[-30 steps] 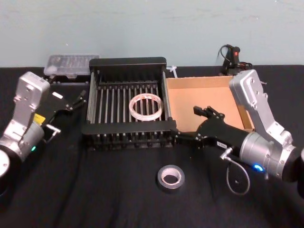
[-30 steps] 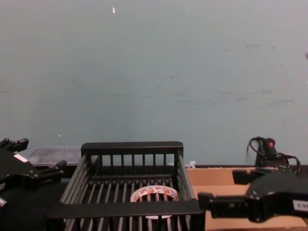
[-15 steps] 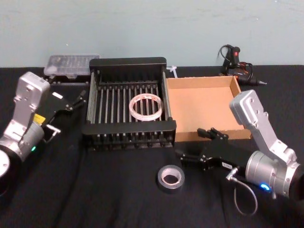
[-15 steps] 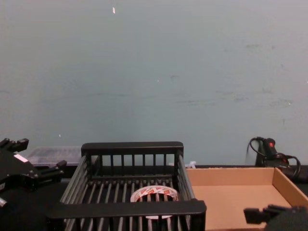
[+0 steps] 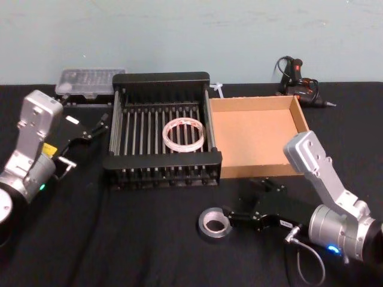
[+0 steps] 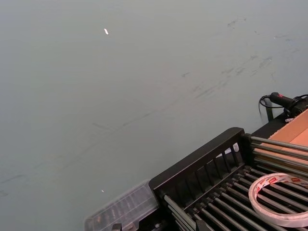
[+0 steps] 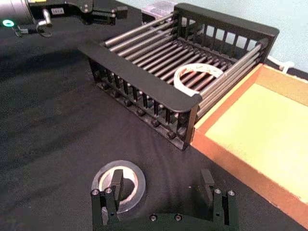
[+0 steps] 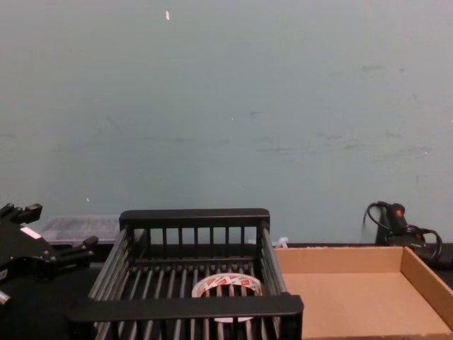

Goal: Pick up the white tape and place it into the black box , Pick up the silver tape and place it into the brown box.

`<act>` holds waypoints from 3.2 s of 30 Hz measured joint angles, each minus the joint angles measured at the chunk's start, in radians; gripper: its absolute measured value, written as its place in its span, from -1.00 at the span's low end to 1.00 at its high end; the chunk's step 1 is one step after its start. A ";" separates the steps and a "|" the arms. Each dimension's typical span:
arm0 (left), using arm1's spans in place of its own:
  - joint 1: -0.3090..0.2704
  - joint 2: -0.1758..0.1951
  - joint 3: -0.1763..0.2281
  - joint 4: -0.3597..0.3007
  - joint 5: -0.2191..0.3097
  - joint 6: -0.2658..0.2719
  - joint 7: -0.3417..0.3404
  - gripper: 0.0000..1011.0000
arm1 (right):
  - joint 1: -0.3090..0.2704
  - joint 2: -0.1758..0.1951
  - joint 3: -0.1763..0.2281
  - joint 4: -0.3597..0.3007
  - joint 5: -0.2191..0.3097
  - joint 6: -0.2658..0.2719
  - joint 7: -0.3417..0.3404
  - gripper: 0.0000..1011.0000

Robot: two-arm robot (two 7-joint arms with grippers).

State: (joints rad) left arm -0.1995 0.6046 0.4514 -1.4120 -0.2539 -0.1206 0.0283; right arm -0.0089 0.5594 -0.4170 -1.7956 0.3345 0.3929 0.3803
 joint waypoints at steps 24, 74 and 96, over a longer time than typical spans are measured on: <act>0.000 0.000 0.000 0.000 0.000 0.000 0.000 0.98 | 0.048 -0.044 -0.046 0.070 -0.086 0.006 0.012 0.98; 0.000 0.000 0.000 0.000 0.000 0.000 0.000 0.98 | 0.055 -0.070 -0.056 0.095 -0.125 0.010 0.029 0.30; 0.000 0.000 0.000 0.000 0.000 0.000 0.000 0.98 | 0.055 -0.070 -0.056 0.095 -0.124 0.010 0.029 -0.76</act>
State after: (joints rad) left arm -0.1995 0.6047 0.4514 -1.4120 -0.2539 -0.1206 0.0283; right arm 0.0460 0.4898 -0.4733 -1.7009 0.2109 0.4025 0.4088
